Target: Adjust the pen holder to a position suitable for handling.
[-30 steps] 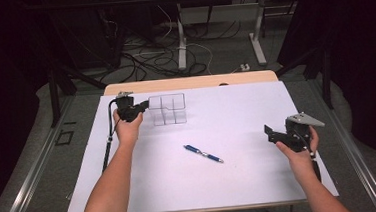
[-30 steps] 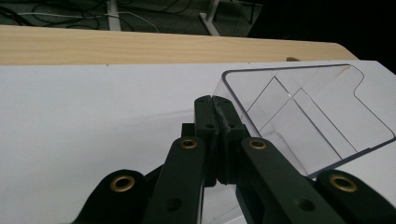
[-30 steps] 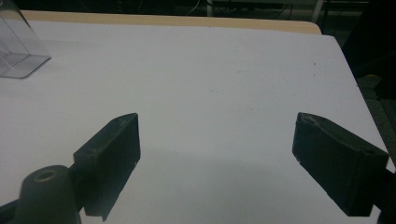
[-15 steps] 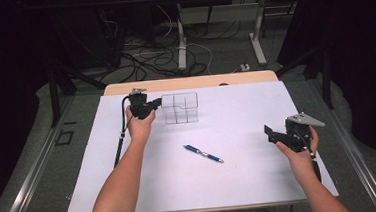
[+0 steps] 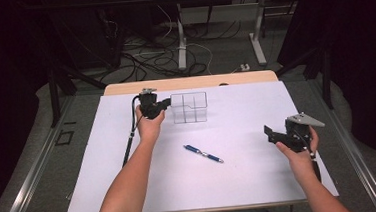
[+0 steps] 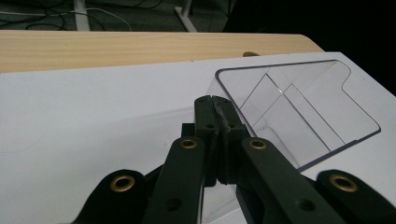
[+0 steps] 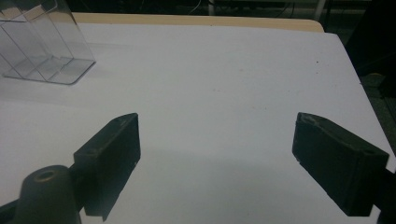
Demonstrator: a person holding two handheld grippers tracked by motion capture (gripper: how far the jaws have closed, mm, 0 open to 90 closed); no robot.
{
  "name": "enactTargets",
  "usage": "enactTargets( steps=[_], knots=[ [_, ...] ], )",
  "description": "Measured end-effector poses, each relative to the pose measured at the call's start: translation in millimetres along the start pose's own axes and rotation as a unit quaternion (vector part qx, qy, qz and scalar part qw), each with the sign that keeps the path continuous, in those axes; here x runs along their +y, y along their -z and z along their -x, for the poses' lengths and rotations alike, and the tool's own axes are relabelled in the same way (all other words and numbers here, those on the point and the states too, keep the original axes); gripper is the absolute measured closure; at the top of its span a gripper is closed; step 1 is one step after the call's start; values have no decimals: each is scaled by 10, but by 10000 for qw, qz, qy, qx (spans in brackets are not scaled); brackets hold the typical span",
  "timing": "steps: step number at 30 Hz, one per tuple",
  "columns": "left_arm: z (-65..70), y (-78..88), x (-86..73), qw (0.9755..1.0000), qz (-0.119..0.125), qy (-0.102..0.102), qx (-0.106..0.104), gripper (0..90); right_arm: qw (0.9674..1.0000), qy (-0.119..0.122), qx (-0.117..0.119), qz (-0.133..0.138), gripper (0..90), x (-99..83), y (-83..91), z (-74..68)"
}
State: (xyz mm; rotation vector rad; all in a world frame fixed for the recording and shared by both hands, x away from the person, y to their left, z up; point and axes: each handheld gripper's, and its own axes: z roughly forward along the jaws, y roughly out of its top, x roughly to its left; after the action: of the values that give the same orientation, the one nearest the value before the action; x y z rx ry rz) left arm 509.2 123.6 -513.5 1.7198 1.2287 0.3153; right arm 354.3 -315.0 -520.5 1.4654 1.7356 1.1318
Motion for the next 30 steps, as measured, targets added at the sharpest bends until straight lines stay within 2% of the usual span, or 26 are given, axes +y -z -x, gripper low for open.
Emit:
enactTargets(
  steps=[7, 11, 16, 26, 30],
  knots=[
    [95, -54, -25, 9999, -64, 5, -77, 900, 10000, -4, 3, -2, 148, 0, -2, 1],
    [143, -64, -29, 9999, -102, 29, -49, 900, 10000, -5, 6, -2, 148, 0, -3, -1],
    [147, -53, -29, 9999, -107, 25, -45, 898, 10000, 4, -9, 22, 148, 4, 0, -5],
    [138, 82, -24, 9999, -40, 47, -153, 793, 10000, 69, -4, -3, 148, 7, 1, -9],
    [166, 180, -28, 9998, 80, 26, -207, 749, 10000, 67, -4, 2, 151, 11, 4, -19]
  ],
)
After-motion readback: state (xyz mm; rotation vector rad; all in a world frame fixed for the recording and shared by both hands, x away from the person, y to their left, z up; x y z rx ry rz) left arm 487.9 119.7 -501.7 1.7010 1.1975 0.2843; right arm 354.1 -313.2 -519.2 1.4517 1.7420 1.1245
